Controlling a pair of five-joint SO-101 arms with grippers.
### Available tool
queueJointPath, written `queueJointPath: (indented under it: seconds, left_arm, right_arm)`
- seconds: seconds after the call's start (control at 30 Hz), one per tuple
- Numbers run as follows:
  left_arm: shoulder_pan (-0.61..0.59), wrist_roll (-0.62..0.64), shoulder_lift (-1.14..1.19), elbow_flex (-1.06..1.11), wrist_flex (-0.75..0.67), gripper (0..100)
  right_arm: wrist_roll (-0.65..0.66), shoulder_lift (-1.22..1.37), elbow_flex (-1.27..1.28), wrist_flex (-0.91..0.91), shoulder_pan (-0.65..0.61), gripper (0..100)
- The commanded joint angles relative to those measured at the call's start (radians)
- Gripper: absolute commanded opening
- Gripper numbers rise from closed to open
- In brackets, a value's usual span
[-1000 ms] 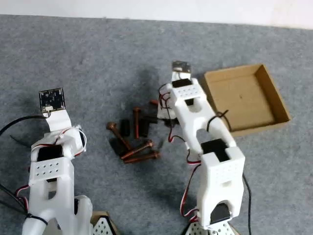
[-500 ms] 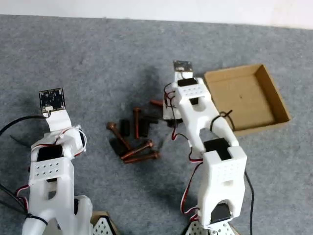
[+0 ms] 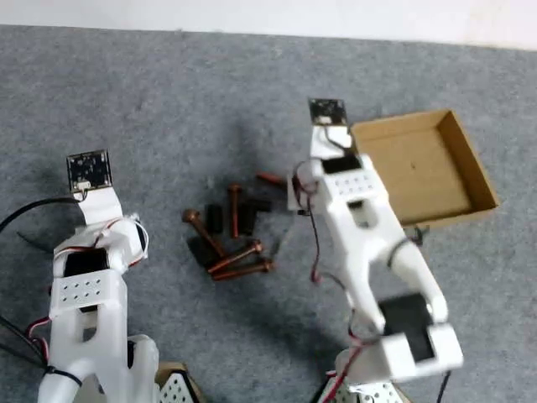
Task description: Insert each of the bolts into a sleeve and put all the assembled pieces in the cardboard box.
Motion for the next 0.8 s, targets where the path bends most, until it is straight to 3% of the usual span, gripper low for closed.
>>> queueJointPath:
  seconds: [0.0, 0.27, 0.43, 0.57, 0.77]
  left_arm:
    - [0.077, 0.003, 0.002, 0.016, -0.051, 11]
    - [0.206, 0.009, 0.002, 0.031, -0.074, 11]
    - [0.283, 0.094, 0.004, 0.031, -0.071, 12]
    - [0.278, 0.160, -0.001, 0.031, -0.069, 20]
    - [0.283, 0.158, 0.004, 0.035, -0.068, 20]
  right_arm:
    - [0.008, -0.229, 0.131, -0.107, 0.012, 0.4]
    - [0.011, -0.544, 0.415, -0.199, 0.018, 0.4]
    - [0.140, -0.725, 0.608, -0.249, 0.019, 0.5]
    - [0.152, -0.885, 0.757, -0.291, 0.039, 0.5]
    - [0.149, -1.089, 0.900, -0.340, 0.056, 0.5]
